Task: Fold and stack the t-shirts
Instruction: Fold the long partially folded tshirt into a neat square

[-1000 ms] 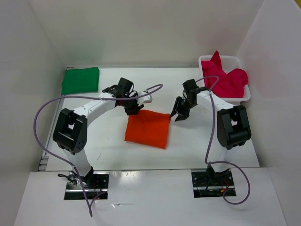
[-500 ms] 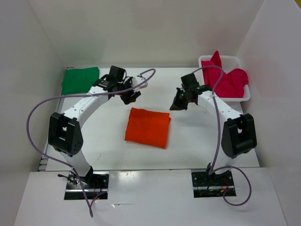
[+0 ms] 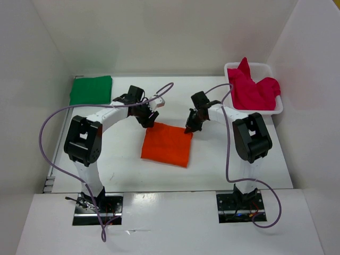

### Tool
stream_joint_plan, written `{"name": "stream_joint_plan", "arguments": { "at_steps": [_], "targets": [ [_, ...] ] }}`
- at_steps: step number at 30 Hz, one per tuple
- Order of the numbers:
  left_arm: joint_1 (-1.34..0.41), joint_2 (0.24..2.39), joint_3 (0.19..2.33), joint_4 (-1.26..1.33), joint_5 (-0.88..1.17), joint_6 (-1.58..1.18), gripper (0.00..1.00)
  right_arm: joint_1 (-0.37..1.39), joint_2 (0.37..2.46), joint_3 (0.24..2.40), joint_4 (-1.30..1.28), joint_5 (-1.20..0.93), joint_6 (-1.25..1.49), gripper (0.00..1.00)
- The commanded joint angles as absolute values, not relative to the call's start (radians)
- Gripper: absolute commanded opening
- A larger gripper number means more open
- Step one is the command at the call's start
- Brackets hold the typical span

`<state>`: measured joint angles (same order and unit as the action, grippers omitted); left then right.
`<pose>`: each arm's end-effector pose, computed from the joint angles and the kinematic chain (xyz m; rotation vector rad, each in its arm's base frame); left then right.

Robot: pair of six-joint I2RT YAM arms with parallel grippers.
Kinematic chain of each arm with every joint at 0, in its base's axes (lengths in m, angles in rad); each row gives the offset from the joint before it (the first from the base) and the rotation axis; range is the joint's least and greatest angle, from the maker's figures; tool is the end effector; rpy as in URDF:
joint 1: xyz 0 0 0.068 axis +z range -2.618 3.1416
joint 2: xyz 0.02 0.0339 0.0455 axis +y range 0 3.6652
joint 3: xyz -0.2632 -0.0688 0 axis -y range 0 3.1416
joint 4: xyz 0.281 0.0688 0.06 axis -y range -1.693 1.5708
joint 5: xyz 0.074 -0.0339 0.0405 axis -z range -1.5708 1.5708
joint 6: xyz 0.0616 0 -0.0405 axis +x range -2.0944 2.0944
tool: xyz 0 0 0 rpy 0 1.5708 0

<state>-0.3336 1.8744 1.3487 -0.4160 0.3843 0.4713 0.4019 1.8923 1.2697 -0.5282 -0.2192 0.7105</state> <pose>0.4167 -0.1688 0.1695 1.1063 2.2015 -0.4222 0.3823 0.1771 0.1256 0.3709 2.8181 0.5853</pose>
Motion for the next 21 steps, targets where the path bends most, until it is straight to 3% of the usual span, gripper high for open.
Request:
{"name": "stream_joint_plan", "arguments": {
  "at_steps": [1, 12, 19, 21],
  "targets": [
    [-0.348, 1.888, 1.364, -0.341, 0.403, 0.445, 0.63, 0.383, 1.89, 1.273, -0.465, -0.164, 0.723, 0.0],
    [-0.321, 1.908, 1.279, -0.275, 0.291, 0.445, 0.64, 0.373, 1.881, 1.313, -0.491, -0.091, 0.68, 0.0],
    [-0.311, 1.858, 1.343, -0.415, 0.259, 0.411, 0.73, 0.373, 1.833, 1.322, -0.511, -0.06, 0.658, 0.0],
    [-0.296, 1.812, 1.391, -0.515, 0.294, 0.376, 0.83, 0.373, 1.789, 1.334, -0.531, -0.051, 0.649, 0.0]
  ]
}}
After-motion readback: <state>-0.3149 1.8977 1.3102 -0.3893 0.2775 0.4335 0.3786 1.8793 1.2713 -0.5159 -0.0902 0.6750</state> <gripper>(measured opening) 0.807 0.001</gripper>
